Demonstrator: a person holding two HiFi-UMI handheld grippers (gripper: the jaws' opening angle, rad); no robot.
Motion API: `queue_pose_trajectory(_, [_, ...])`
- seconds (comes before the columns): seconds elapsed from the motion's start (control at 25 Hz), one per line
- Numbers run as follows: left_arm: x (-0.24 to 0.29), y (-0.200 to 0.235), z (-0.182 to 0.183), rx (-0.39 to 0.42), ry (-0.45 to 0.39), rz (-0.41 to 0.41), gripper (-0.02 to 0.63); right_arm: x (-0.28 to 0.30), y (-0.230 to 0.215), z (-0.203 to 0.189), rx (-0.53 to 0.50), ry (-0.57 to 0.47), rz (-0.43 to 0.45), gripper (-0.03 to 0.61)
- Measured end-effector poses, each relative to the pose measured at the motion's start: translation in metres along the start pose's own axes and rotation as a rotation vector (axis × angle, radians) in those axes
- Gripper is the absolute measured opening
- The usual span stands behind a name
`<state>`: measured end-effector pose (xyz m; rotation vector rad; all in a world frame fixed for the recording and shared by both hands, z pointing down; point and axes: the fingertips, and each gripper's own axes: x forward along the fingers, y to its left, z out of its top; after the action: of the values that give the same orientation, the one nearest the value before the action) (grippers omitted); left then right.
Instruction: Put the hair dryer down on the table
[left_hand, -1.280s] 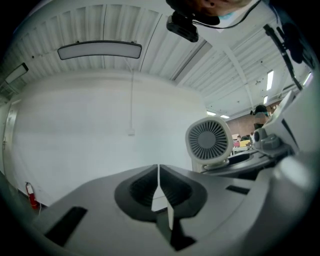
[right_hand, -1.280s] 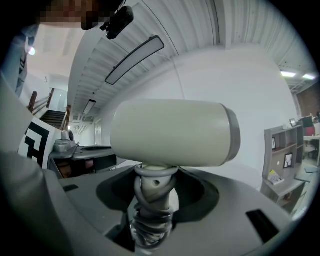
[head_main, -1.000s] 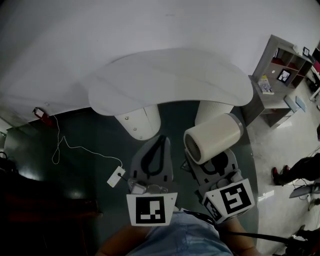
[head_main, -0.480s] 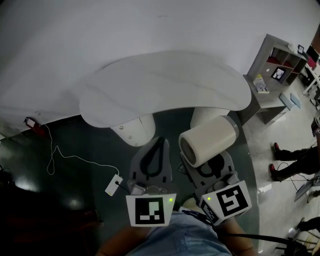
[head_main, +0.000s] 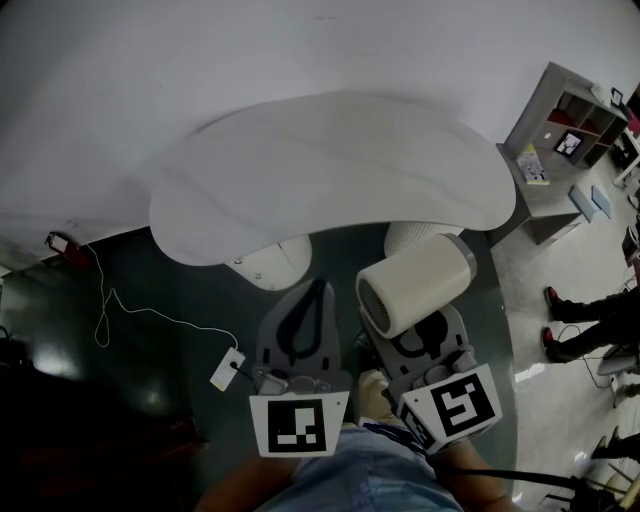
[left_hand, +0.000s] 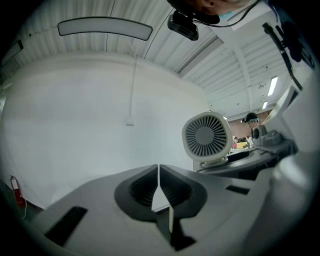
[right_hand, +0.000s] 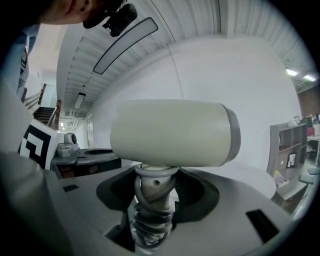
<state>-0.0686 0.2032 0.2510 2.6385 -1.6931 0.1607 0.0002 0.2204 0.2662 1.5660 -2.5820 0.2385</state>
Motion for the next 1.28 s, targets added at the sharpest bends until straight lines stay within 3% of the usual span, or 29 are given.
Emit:
queue_pose_trajectory(0.28, [0.066, 0.001, 0.003, 0.010, 0.043, 0.017, 0.014, 0.038, -0.056, 0.012, 0.022, 0.011, 0.012, 0.221])
queue_pose_trajectory(0.76, [0.150, -0.014, 0.023, 0.052, 0.043, 0.031, 0.014, 0.076, -0.135, 0.032, 0.045, -0.016, 0.017, 0.221])
queue_pose_trajectory(1.28, [0.208, -0.030, 0.044, 0.121, 0.022, 0.032, 0.014, 0.103, -0.188, 0.057, 0.058, -0.074, 0.051, 0.221])
